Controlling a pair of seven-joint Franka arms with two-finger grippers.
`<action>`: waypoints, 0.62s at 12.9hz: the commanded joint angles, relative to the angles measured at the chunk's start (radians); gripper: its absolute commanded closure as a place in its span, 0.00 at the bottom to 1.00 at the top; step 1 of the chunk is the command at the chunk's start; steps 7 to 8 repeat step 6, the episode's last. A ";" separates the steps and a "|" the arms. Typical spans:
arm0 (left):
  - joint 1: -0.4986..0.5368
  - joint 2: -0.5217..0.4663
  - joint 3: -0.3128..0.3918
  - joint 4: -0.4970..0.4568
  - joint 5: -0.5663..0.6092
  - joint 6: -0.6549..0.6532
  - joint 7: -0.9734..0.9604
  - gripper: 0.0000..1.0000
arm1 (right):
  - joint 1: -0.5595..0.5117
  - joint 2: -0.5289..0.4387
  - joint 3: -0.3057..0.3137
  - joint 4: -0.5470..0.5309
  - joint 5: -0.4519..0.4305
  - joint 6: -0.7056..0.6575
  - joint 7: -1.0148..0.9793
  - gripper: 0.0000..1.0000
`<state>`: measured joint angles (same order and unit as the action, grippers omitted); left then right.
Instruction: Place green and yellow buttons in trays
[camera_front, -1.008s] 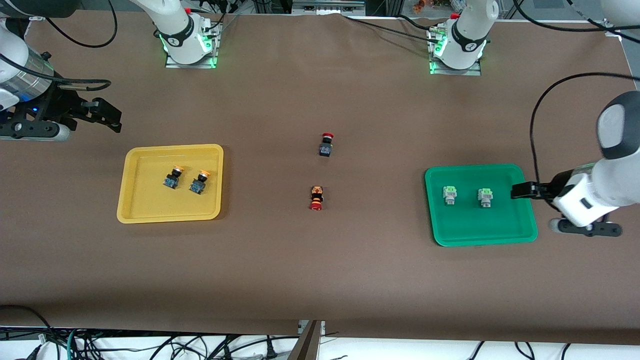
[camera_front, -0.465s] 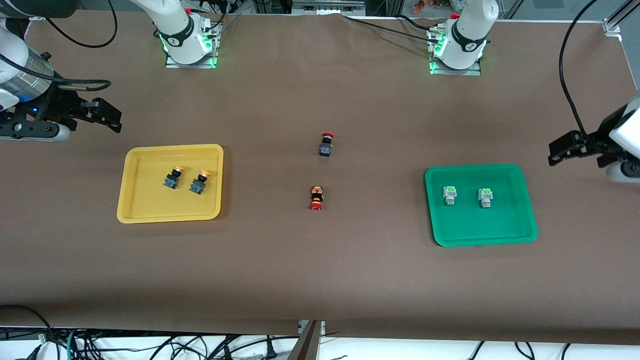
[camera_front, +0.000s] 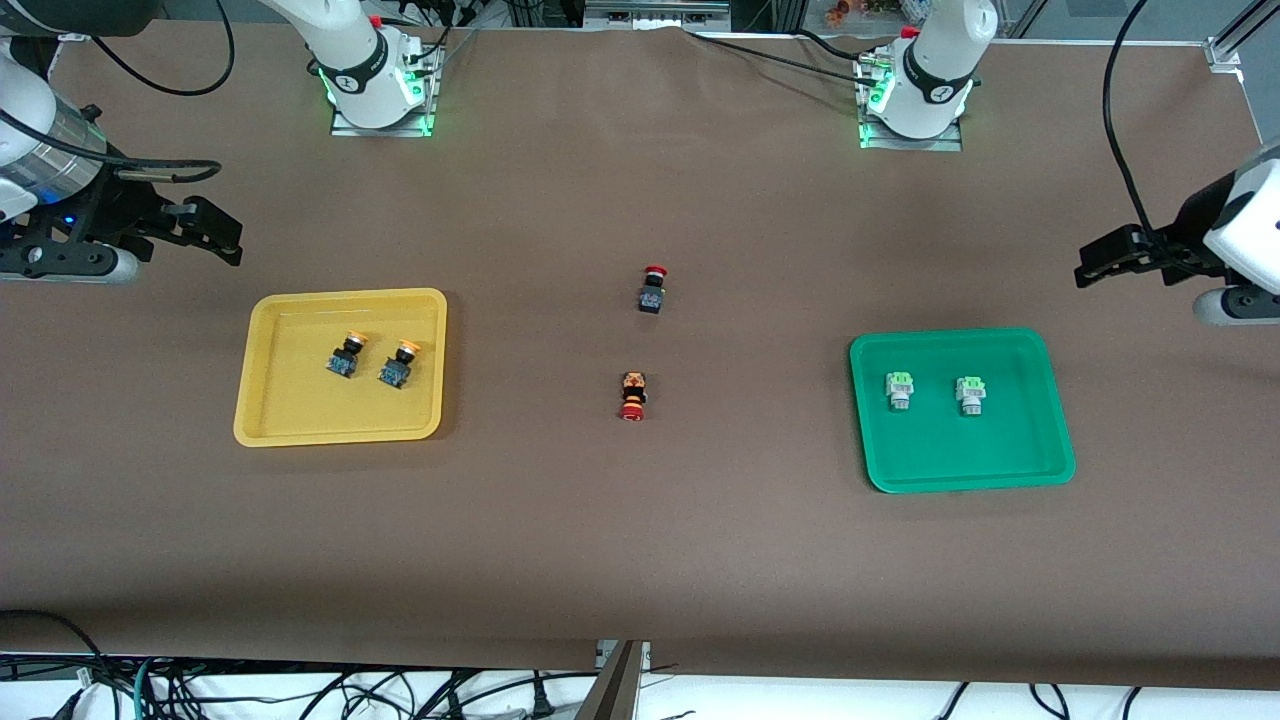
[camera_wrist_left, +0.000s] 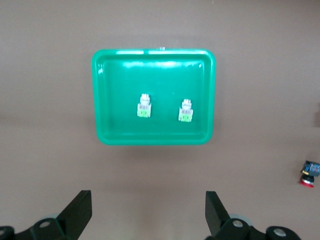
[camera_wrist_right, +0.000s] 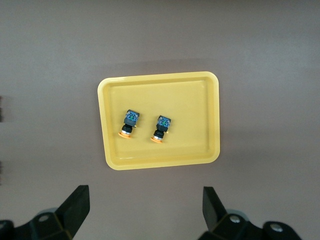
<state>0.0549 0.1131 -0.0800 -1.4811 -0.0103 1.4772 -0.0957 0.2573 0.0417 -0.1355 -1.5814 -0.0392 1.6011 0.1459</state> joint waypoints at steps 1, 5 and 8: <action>-0.010 -0.063 0.013 -0.087 -0.014 0.020 0.000 0.00 | -0.007 0.007 -0.003 0.021 0.015 -0.013 -0.011 0.00; -0.007 -0.032 0.011 -0.050 -0.014 0.015 -0.012 0.00 | -0.010 0.007 -0.003 0.020 0.015 -0.013 -0.011 0.00; -0.004 -0.027 0.011 -0.045 -0.014 0.015 -0.009 0.00 | -0.010 0.007 -0.003 0.020 0.015 -0.013 -0.011 0.00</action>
